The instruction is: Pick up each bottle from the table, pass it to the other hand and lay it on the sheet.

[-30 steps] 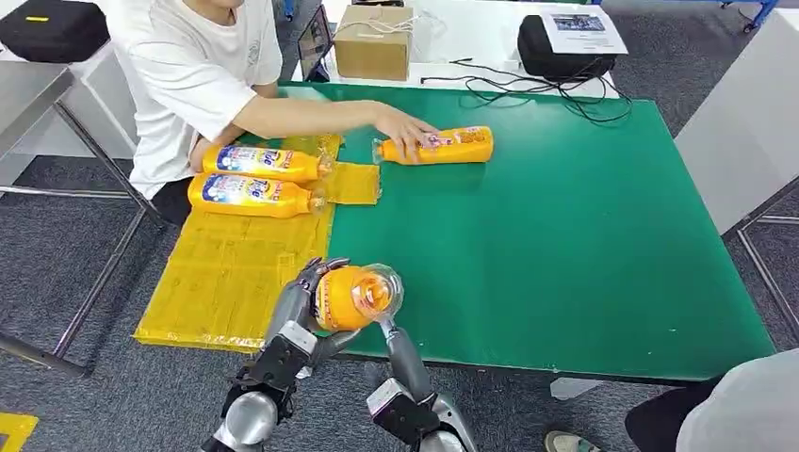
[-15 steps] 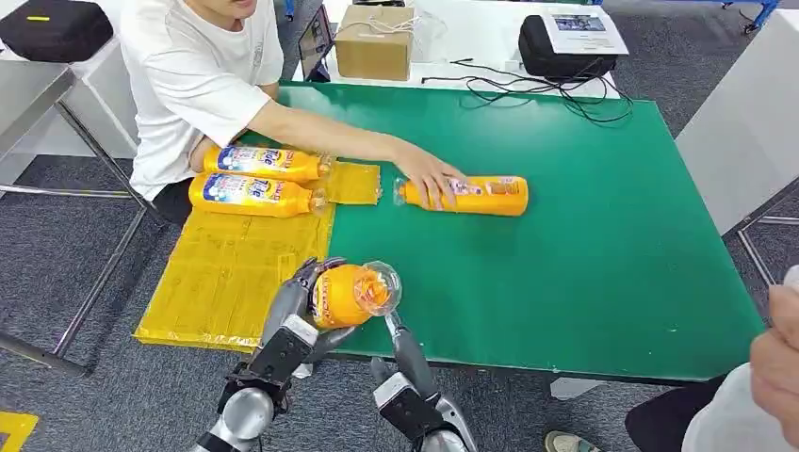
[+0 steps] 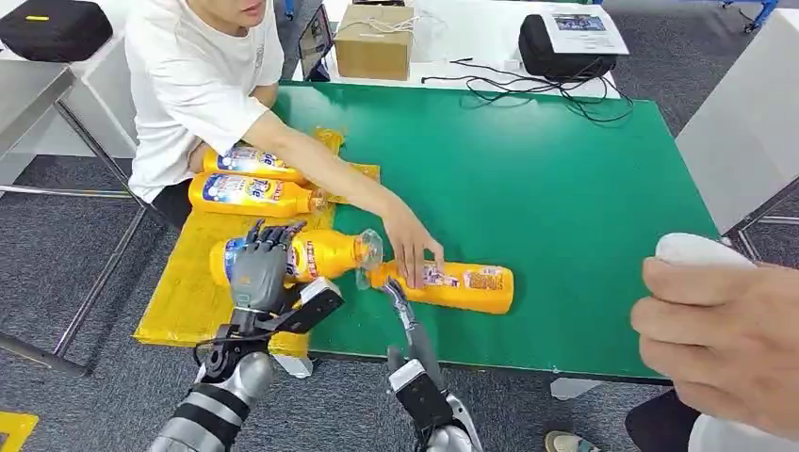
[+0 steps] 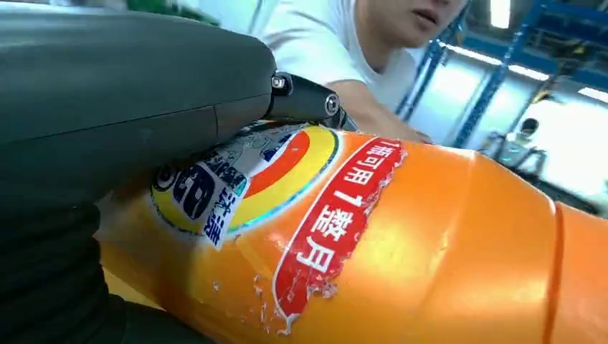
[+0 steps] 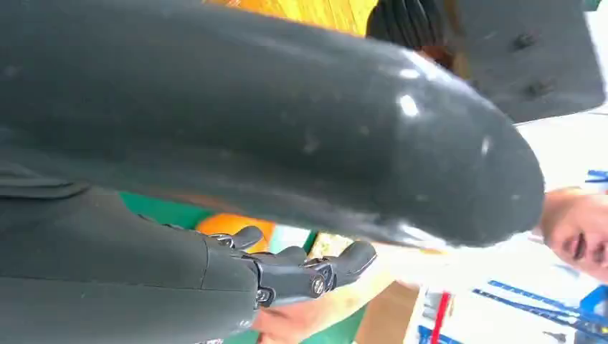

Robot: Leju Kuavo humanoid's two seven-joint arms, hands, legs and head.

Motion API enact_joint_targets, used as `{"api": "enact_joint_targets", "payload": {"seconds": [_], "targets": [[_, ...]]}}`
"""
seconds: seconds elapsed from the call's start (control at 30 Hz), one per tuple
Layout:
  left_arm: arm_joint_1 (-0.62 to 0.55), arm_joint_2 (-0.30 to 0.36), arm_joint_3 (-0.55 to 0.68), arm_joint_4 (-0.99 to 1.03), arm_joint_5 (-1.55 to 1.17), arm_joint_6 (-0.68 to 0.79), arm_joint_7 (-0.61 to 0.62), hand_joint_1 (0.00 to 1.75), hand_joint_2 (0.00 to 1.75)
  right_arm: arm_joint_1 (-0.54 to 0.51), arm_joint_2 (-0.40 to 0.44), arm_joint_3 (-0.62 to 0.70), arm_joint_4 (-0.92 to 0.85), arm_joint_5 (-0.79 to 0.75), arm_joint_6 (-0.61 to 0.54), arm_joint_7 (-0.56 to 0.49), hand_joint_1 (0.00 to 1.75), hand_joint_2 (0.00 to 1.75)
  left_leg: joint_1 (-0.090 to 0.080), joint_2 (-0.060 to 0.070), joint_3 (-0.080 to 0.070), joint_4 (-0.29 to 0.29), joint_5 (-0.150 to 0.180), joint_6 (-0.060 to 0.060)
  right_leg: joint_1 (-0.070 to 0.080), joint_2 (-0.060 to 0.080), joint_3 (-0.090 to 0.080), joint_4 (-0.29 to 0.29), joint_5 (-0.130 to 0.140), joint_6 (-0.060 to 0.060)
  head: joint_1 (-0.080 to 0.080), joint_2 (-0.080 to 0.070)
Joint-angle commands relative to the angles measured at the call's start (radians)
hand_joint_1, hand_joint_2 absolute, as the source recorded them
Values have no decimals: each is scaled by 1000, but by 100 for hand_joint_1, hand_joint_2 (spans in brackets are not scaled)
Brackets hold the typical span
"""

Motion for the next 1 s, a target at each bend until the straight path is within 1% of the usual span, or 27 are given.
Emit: {"api": "enact_joint_targets", "payload": {"seconds": [0.03,0.1,0.13,0.17,0.2,0.23,0.3,0.37,0.47,0.53,0.57,0.67,0.7,0.8,0.83,0.87,0.9,0.93,0.97,1.0], "targets": [[-129,29,68,195,-25,-22,27,175,175,-9,19,-90,82,-11,2,-2,0,0,1,-1,3,0,-1,-2,1,1,4,-1,-1,-2,0,0],[-129,29,68,195,-25,-22,27,175,175,-9,19,-90,82,-11,2,-2,0,0,1,-1,2,-1,0,-1,0,0,2,-1,0,-1,0,0],[-129,29,68,195,-25,-22,27,175,175,-9,19,-90,82,-11,2,-2,0,0,2,-2,4,0,-1,-2,2,1,5,-1,-1,-2,0,0],[-129,29,68,195,-25,-22,27,175,175,-9,19,-90,82,-11,2,-2,0,0,1,-1,2,0,-1,-1,1,0,2,-1,-1,-1,0,0],[-129,29,68,195,-25,-22,27,175,175,-9,19,-90,82,-11,2,-2,0,0,2,-2,4,0,-2,-2,1,1,5,-1,-2,-2,0,0],[-133,28,69,204,-36,-28,37,175,175,-11,25,-105,89,-12,-4,-2,0,0,1,-1,4,0,-1,-1,1,1,4,-1,-1,-2,0,0],[-170,39,81,257,-47,-52,59,175,175,-14,37,-136,104,-19,1,-2,0,0,2,-1,5,1,-3,-2,2,2,6,0,-2,-2,0,0],[-219,62,101,331,-53,-65,79,175,175,-23,46,-147,129,-13,10,-2,0,0,2,-2,3,0,-1,-2,1,0,4,-1,-1,-2,0,0],[-285,86,109,428,-86,-76,90,175,175,-25,56,-155,155,-10,23,-2,0,0,3,-2,5,1,-2,-3,3,2,6,0,-1,-3,0,0],[-320,88,110,489,-91,-138,97,175,175,-27,62,-154,165,-16,37,-2,0,0,4,-2,7,1,-2,-4,3,2,7,0,-2,-4,0,0],[-339,86,114,525,-89,-175,104,175,175,-29,64,-151,170,-14,40,-2,0,0,4,-2,4,1,-1,-3,3,1,5,0,-1,-3,0,0],[-356,88,128,569,-74,-215,98,175,175,-33,67,-151,176,-17,43,-2,0,0,3,-2,4,1,-1,-3,3,1,5,0,-1,-3,0,0],[-355,82,160,584,-32,-241,75,175,175,-32,66,-149,175,-18,40,-2,0,0,2,-1,3,0,1,-2,2,1,3,0,0,-2,0,0],[-347,78,169,588,-20,-243,66,175,175,-29,64,-151,171,-20,40,-2,0,0,3,0,5,0,-1,-3,3,3,5,0,-1,-2,0,0],[-348,69,197,597,20,-287,61,138,175,-24,65,-160,162,-35,44,-2,0,0,4,0,6,1,-2,-3,3,3,6,0,-2,-2,0,0],[-348,68,201,601,28,-308,58,140,175,-24,66,-166,160,-43,45,-2,0,0,2,-1,3,0,0,-2,2,1,4,0,-1,-1,0,0],[-346,67,211,612,44,-330,65,131,175,-25,66,-172,156,-43,34,-2,0,0,3,-1,5,0,-1,-3,3,2,6,0,-2,-2,0,0],[-346,67,206,616,37,-328,72,133,175,-26,68,-175,156,-46,35,-2,0,0,3,-1,4,1,-1,-3,2,1,5,0,-2,-2,0,0],[-351,73,180,632,3,-326,95,106,175,-27,68,-179,154,-50,43,-2,0,0,3,-1,5,1,-1,-3,2,2,6,0,-2,-2,0,0],[-361,70,172,658,-6,-375,121,58,175,-30,70,-181,151,-46,42,-2,0,0,1,0,2,0,0,-2,1,1,3,0,0,-1,0,0]]}}
